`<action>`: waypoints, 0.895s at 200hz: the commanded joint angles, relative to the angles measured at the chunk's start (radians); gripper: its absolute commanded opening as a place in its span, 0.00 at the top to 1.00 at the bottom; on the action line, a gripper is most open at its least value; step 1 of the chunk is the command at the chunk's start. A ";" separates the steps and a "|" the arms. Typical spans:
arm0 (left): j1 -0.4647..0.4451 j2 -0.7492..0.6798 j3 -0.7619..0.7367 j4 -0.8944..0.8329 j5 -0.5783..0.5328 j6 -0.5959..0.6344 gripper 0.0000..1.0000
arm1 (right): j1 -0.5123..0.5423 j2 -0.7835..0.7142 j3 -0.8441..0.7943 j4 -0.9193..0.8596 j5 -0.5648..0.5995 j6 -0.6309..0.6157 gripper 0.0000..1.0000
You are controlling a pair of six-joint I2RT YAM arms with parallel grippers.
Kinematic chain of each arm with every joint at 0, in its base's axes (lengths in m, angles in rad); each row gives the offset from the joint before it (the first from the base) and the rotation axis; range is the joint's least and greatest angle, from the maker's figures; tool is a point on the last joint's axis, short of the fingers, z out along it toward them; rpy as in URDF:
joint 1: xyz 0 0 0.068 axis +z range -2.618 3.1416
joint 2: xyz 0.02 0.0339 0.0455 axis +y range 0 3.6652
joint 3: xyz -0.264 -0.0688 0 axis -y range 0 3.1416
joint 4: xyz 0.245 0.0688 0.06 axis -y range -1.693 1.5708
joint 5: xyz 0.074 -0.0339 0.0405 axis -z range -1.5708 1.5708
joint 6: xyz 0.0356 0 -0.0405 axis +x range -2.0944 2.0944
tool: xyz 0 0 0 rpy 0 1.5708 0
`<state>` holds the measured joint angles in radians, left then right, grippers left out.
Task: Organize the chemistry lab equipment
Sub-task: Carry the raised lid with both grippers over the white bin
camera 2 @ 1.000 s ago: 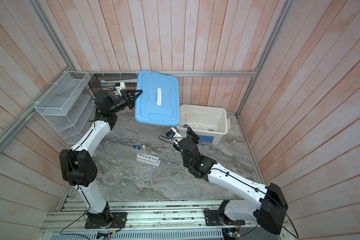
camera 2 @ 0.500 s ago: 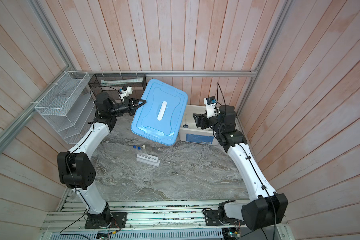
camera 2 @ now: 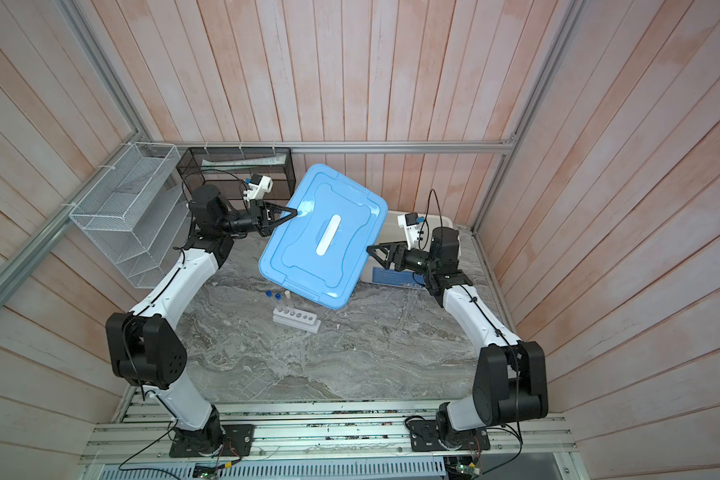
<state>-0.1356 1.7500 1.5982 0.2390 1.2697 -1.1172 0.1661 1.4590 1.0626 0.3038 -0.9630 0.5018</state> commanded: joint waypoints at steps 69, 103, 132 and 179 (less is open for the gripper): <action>-0.032 0.044 0.036 0.029 0.033 0.034 0.91 | 0.082 0.003 -0.101 0.397 -0.079 0.223 0.31; -0.033 0.078 0.040 0.064 0.037 0.024 0.91 | 0.096 -0.022 -0.129 0.487 -0.054 0.276 0.41; -0.032 0.115 0.050 0.080 0.042 0.020 0.91 | 0.102 -0.032 -0.163 0.609 -0.049 0.375 0.53; -0.026 0.151 0.046 0.095 0.046 0.024 0.91 | 0.142 -0.077 -0.171 0.586 -0.012 0.378 0.70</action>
<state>-0.1505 1.8675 1.6234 0.3099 1.3308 -1.1107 0.2600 1.4399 0.8783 0.7925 -0.9573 0.8768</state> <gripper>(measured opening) 0.148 0.333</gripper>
